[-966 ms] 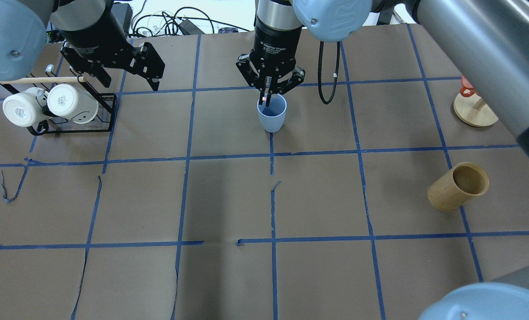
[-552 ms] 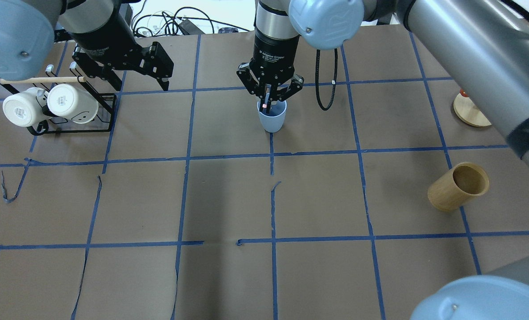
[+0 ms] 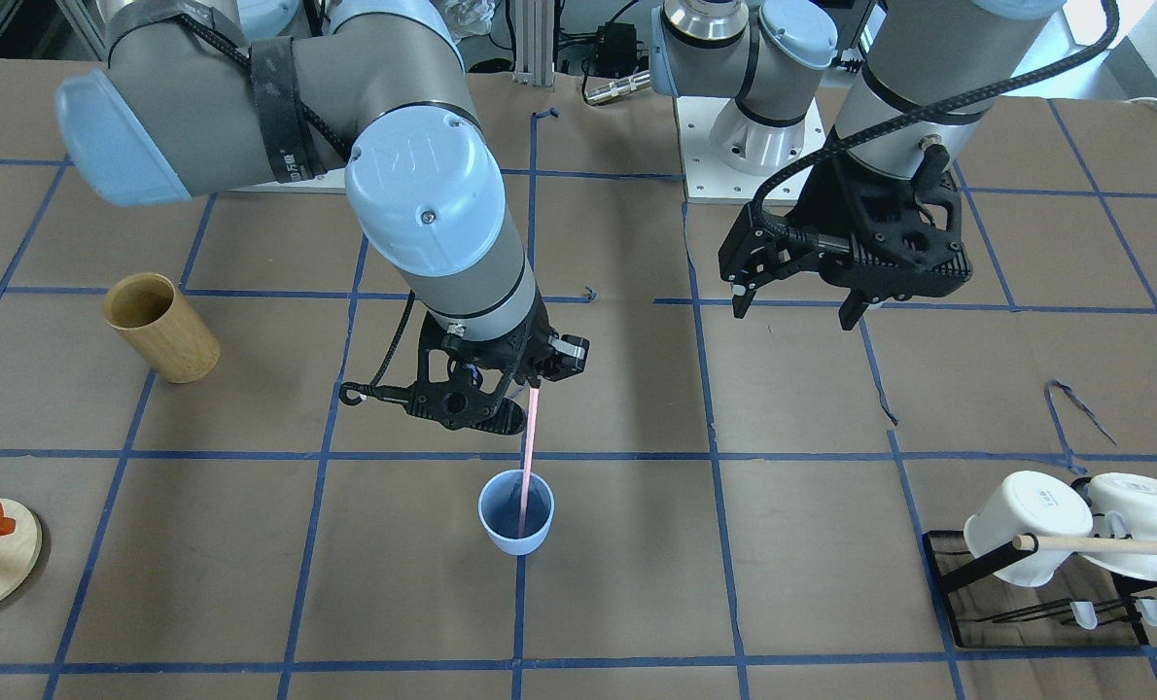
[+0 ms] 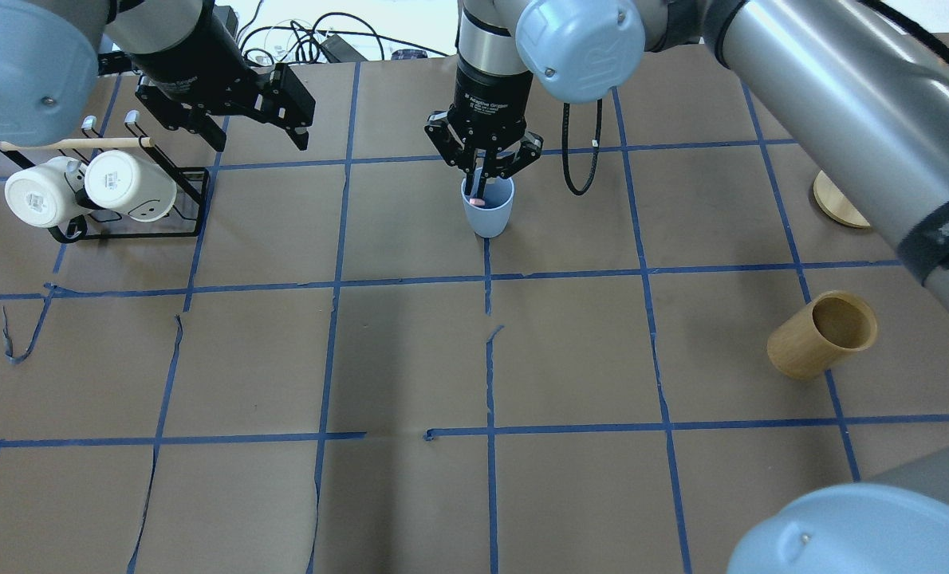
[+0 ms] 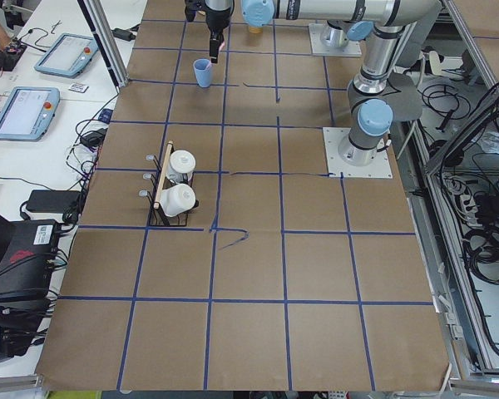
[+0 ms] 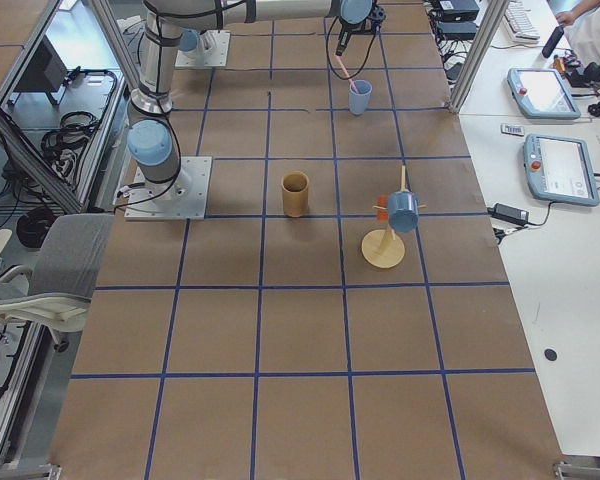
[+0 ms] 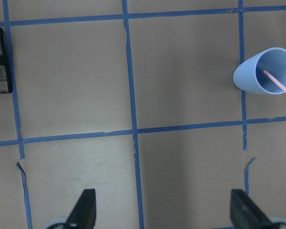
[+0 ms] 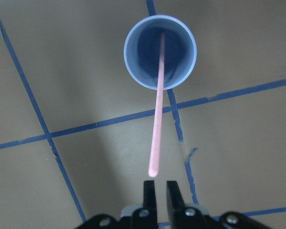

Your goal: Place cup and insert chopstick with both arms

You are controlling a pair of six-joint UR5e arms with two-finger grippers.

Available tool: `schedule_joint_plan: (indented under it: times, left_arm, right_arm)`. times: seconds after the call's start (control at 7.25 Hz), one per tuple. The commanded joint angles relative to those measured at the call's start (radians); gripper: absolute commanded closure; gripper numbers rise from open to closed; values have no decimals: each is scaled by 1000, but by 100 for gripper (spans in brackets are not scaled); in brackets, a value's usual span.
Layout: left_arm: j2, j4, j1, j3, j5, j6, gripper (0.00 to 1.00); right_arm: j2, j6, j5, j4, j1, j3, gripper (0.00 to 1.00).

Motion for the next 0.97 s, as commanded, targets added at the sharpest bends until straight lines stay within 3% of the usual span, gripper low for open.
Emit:
schedule_joint_plan:
  times: [0.0,0.28,0.55,0.69,0.83]
  left_arm:
    - [-1,31,2,1,8,1,0]
    - [-1,46,4,-1,8,1,0]
    - [1,46,4,-1,10,1,0]
    - [1,46,4,1,8,1,0]
    - [1,46,4,-1,8,1,0]
  right_arm:
    - [0,-1,-21,-39,0,6,43]
    - [-5,-18,-28,-42,-2,5,40]
    - [-35,-150,-189,-93,-21,11,20]
    - [-81,-317,-269,-90,-66,31,7]
    - [-135,-414,-274,-96,-154,72,0]
